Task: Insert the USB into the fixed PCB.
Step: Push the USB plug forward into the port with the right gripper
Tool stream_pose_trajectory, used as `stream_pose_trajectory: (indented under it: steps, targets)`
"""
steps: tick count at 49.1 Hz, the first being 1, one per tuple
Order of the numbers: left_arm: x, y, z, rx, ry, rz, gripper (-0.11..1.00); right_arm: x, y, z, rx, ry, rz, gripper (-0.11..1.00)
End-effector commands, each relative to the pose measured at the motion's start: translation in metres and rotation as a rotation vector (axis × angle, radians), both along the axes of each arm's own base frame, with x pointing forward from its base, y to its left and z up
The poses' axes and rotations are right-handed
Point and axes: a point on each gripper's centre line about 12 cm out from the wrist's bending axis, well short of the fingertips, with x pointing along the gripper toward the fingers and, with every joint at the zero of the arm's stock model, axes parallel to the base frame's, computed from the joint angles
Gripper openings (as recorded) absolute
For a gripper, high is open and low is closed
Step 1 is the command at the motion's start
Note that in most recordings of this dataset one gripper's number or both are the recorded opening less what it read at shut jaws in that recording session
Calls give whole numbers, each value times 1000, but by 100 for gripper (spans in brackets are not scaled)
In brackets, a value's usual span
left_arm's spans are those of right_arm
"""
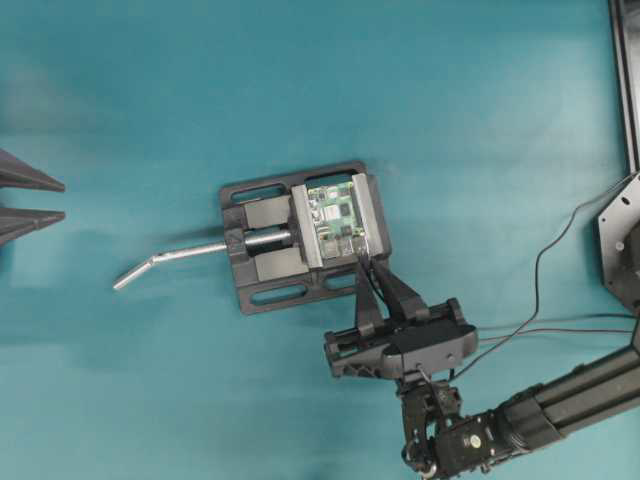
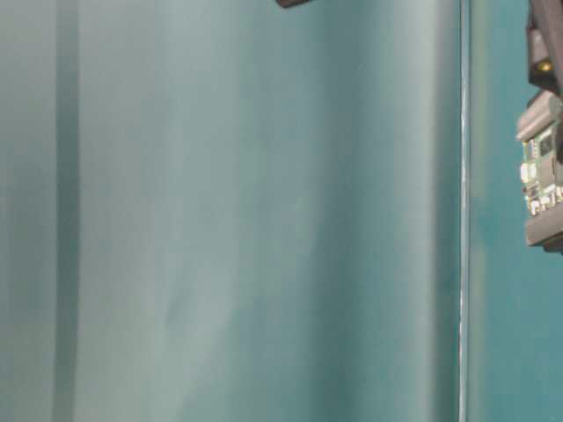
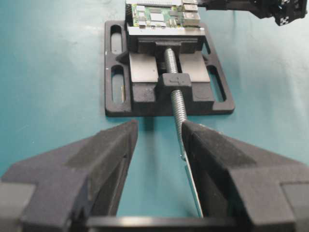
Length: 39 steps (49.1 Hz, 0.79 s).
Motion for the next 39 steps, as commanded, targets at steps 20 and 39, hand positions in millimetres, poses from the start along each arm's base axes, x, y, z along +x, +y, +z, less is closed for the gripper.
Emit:
stream_pose_trajectory:
  steps: [20,39]
  targets:
    - [2,0,6,0,-12,-2,53,9,-22,20,5,-51,-49,21]
    - [1,0,6,0,-11,-2,53,8,-19,18,19,-45,-40,21]
